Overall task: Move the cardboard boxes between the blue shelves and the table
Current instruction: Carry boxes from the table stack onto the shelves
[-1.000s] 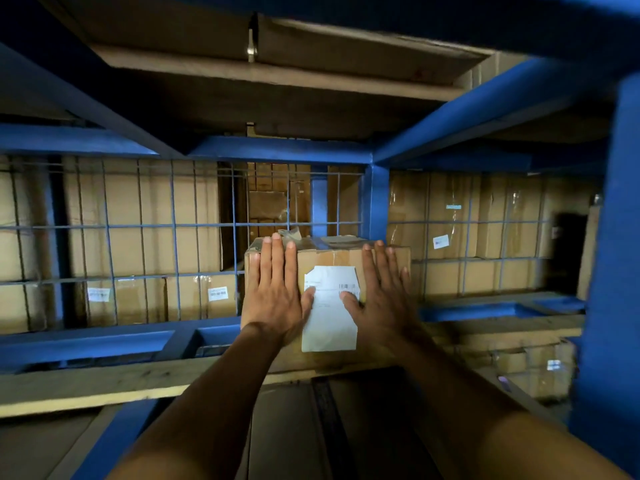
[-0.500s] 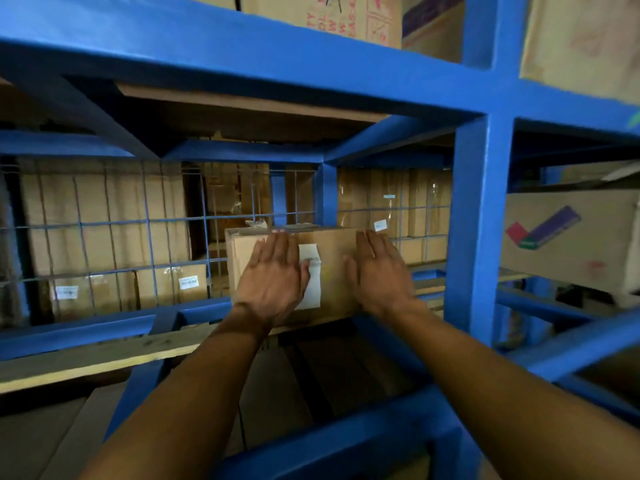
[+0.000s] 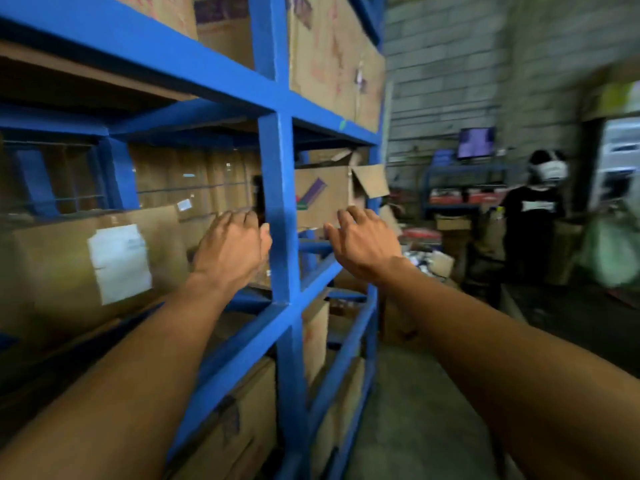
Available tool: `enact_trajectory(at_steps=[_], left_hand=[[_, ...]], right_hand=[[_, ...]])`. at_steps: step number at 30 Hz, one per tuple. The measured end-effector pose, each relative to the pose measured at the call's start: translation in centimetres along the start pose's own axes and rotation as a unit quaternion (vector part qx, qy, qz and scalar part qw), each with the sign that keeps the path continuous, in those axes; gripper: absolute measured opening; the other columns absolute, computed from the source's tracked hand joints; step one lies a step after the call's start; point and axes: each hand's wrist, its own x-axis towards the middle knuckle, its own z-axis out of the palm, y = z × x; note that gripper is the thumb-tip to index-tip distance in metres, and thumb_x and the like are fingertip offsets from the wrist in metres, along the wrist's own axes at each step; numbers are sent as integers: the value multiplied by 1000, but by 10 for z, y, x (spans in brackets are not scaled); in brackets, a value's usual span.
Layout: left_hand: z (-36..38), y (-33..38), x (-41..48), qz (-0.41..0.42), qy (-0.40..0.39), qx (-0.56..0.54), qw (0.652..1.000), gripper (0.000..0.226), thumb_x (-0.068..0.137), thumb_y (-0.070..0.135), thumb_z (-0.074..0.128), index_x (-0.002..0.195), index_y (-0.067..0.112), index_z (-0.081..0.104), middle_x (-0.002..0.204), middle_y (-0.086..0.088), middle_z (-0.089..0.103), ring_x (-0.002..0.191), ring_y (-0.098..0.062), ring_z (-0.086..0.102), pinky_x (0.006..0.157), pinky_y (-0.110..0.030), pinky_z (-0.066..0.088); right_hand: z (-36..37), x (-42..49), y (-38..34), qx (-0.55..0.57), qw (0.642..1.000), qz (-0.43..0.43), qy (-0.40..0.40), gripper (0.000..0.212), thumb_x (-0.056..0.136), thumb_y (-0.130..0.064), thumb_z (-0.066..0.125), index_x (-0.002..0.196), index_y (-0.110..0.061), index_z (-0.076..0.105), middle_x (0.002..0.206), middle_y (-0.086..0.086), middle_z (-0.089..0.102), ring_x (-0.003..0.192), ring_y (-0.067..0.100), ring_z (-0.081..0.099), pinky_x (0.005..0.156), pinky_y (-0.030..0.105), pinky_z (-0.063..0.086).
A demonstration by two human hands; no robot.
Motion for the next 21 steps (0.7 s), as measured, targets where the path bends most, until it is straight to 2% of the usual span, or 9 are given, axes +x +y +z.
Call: enact_trajectory(at_steps=[4,10,13,16,21], left_hand=[[-16,88,23,57,21,-103,993,48,92,29,29,83,-4,63,78,-25,63,74,-40,61,75,-44,51],[-67,253,65,157,79,-255,951,48,93,31,29,84,-1,64,81,-22,65,75,-39,62,72,-44,51],[-108,336,66,211,92,-340,912,54,93,34,26,93,-3,65,91,-23,67,86,-39,62,82,-46,49],[-150,414,58,260,116,-418,863,56,94,38,23,98,1,64,100,-22,66,95,-39,61,89,-46,45],[-238,505,19,345,141,-522,767,49,95,35,25,87,3,61,89,-22,65,85,-41,61,81,-47,47]], right_hand=[[-60,-45,84,-88,993,78,8,49,100,-47,33,111,-9,60,115,15,60,110,36,56,91,45,45],[-173,-131,197,-210,955,207,17,52,98,-50,33,110,-8,62,115,16,61,111,37,56,93,45,43],[-238,-180,235,-284,922,263,14,60,94,-57,28,111,-10,61,116,17,61,111,37,57,93,46,43],[-305,-234,259,-340,879,334,23,57,98,-54,30,116,-9,61,120,16,60,115,36,55,97,48,42],[-406,-332,259,-447,778,441,13,56,99,-52,31,117,-8,61,122,17,59,116,36,54,98,47,41]])
